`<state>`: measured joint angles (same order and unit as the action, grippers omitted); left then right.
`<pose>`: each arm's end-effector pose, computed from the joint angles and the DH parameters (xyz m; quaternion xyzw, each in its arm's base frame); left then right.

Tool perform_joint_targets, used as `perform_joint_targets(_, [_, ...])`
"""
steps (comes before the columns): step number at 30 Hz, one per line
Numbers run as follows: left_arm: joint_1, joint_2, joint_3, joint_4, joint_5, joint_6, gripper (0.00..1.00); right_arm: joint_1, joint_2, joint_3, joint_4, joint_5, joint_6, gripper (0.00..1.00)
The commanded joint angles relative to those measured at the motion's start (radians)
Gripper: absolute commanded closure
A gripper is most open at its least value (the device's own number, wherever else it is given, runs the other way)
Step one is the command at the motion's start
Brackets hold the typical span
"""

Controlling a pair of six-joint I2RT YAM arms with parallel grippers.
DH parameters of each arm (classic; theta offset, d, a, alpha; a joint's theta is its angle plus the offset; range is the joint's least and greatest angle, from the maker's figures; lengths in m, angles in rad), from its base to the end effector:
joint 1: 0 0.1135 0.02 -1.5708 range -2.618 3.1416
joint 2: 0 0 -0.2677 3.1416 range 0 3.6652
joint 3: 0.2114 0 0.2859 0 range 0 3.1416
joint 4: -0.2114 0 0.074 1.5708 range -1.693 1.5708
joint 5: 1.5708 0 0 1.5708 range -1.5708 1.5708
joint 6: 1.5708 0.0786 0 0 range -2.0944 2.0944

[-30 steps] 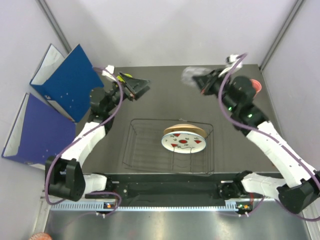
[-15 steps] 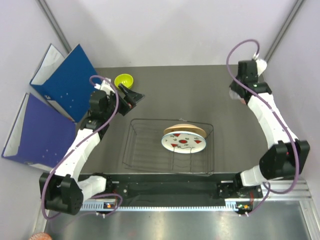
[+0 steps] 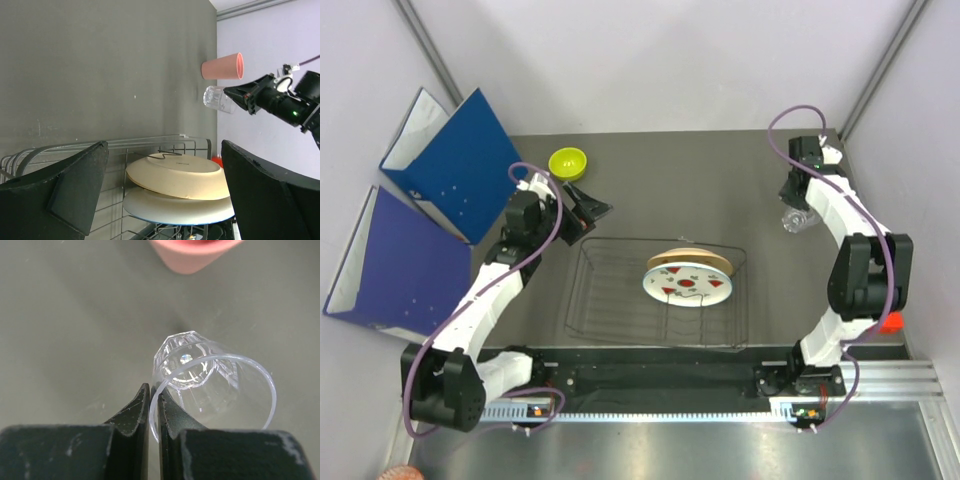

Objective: Unload the mixed dishes from the dish rack
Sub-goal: Place the cup at the center of the board.

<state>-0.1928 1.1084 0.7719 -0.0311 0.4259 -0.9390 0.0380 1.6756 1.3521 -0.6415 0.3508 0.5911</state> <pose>0.3079 -0.0932 0.2651 -0.1823 0.7940 -0.4437 0.3735 0.4170 -0.0112 0.2262 0.3067 0.8899 -0.0675 0.3308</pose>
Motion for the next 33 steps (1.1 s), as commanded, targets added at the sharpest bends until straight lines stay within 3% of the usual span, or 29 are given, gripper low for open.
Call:
perform_joint_targets(1, [-0.004, -0.009, -0.006, 0.013, 0.002, 0.026, 0.02, -0.023, 0.07, 0.085, 0.006, 0.065, -0.002, 1.0])
perform_joint_targets(12, [-0.005, 0.007, -0.02, 0.013, -0.001, 0.025, 0.02, -0.064, 0.208, 0.156, -0.024, 0.066, -0.004, 0.99])
perform_joint_targets(16, [-0.007, 0.007, -0.022, 0.011, 0.001, 0.028, 0.02, -0.066, 0.191, 0.165, -0.024, 0.022, 0.003, 0.64])
perform_joint_targets(19, [-0.005, -0.002, -0.031, 0.025, 0.002, 0.025, 0.01, -0.066, 0.151, 0.165, -0.009, 0.007, 0.004, 0.53])
perform_joint_targets(26, [-0.007, -0.01, -0.029, 0.019, -0.007, 0.029, 0.01, -0.053, 0.032, 0.18, 0.002, -0.042, 0.018, 0.44])
perform_joint_targets(33, [-0.011, -0.024, 0.015, -0.036, -0.023, 0.097, 0.01, 0.091, -0.313, 0.078, 0.216, -0.199, 0.01, 0.34])
